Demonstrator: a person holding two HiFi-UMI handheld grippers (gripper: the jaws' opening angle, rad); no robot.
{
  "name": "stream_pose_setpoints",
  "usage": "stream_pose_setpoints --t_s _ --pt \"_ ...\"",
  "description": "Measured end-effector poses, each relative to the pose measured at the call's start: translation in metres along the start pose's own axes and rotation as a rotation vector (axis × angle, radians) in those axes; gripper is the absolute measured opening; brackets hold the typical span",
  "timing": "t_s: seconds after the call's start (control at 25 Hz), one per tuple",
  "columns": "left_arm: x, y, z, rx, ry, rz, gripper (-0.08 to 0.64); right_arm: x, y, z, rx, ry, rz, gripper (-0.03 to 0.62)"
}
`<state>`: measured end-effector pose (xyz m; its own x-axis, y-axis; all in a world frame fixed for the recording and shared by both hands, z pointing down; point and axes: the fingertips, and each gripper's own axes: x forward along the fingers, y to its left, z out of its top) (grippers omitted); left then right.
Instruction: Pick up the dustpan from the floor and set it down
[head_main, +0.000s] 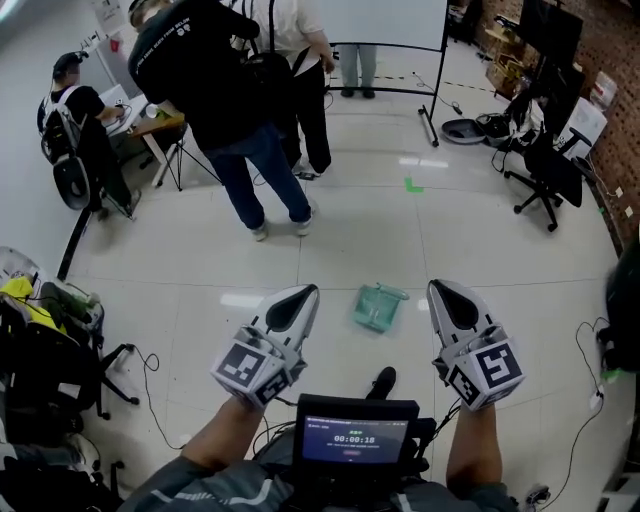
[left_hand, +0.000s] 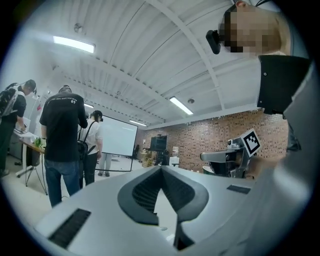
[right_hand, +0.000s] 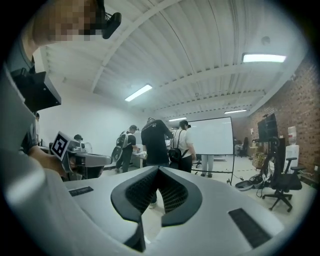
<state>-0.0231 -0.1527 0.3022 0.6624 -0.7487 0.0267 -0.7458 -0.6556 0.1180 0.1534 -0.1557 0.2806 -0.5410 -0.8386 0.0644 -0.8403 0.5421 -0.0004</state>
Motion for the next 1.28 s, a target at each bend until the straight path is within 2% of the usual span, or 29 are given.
stream_pose_setpoints --t_s 0.24,0.44,1.0,1.28 --pt "-0.1 -0.012 -0.008 -0.021 -0.025 -0.111 0.032 -0.043 0.098 -0.003 0.084 -0.007 -0.076 0.02" --pt "-0.142 -0.048 0.016 -0.003 -0.037 -0.156 0.032 -0.09 0.136 0.014 0.08 -0.005 -0.116 0.02" --pt "-0.159 -0.14 0.025 0.01 -0.062 -0.165 0.032 -0.174 0.138 0.023 0.026 0.013 -0.059 0.02" --pt "-0.159 -0.151 0.017 0.008 -0.05 -0.136 0.032 -0.184 0.139 0.016 0.031 0.014 -0.018 0.021"
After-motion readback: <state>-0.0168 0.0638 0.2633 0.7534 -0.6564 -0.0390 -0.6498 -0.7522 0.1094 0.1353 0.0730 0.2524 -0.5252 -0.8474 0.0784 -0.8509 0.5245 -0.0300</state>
